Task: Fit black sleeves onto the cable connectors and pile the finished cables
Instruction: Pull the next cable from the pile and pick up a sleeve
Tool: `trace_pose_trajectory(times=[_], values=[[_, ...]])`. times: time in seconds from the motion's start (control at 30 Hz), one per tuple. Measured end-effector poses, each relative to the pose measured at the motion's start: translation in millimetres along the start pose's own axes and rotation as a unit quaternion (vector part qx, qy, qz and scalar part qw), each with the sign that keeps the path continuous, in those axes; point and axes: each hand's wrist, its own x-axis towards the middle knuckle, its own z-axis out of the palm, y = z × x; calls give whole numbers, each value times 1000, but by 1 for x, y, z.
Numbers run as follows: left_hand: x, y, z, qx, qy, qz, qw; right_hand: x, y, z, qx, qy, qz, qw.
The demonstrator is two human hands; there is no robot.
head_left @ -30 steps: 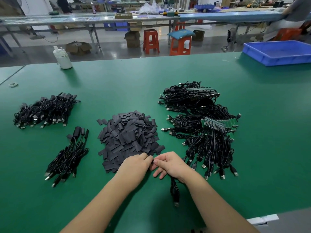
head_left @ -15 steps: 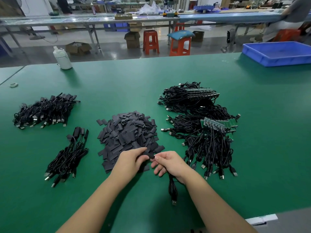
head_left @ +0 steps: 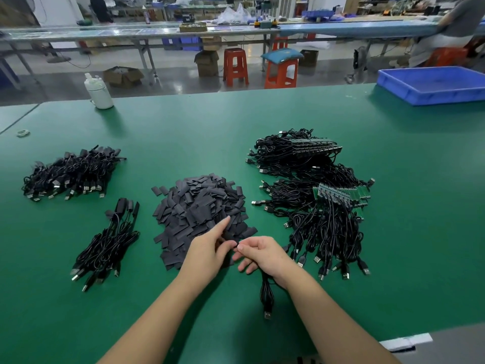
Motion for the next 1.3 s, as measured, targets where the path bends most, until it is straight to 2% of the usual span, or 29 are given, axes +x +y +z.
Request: trace_pose_trajectory(times=[0.07, 0.13, 0.23, 0.3, 0.37, 0.43, 0.5, 0.57, 0.6, 0.67, 0.8, 0.87, 0.93, 1.03, 1.13, 1.23, 1.3], values=[[-4, 1, 0, -61, 14, -24, 998, 0, -2, 3, 81, 18, -5, 997], [-10, 4, 0, -137, -3, -69, 988, 0, -8, 8, 193, 32, -24, 980], [-20, 14, -1, -218, -63, -77, 971, 1, -23, 20, 367, 49, -59, 927], [-24, 19, -4, -269, -53, -82, 958, 4, -32, 29, 440, 58, -74, 893], [-22, 23, -10, -288, -17, -108, 951, 8, -40, 38, 462, 65, -85, 880], [-19, 21, -17, -248, 7, -121, 961, 10, -46, 46, 382, 89, -91, 915], [-16, 14, -26, -186, 36, -120, 975, 10, -54, 45, 182, 131, -101, 969], [-11, 1, -43, -82, 79, -107, 988, 8, -63, 33, -45, 157, -118, 979], [-7, -7, -54, -28, 99, -103, 989, 6, -67, 23, -146, 172, -127, 966], [0, -27, -81, 58, 129, -108, 984, 1, -75, -2, -295, 226, -147, 916], [14, -81, -131, 206, 169, -162, 950, -6, -89, -70, -460, 374, -185, 784], [18, -105, -146, 264, 144, -214, 929, -5, -94, -106, -538, 397, -129, 732], [20, -122, -152, 303, 111, -261, 910, -4, -96, -136, -572, 384, -28, 724], [26, -132, -152, 332, 104, -280, 895, -6, -93, -161, -534, 348, 44, 769], [33, -129, -144, 366, 141, -251, 885, -10, -91, -171, -511, 344, 10, 788], [40, -110, -124, 358, 181, -147, 904, -16, -95, -173, -501, 339, -31, 796], [46, -82, -103, 336, 166, -72, 924, -19, -102, -171, -504, 315, -51, 802]])
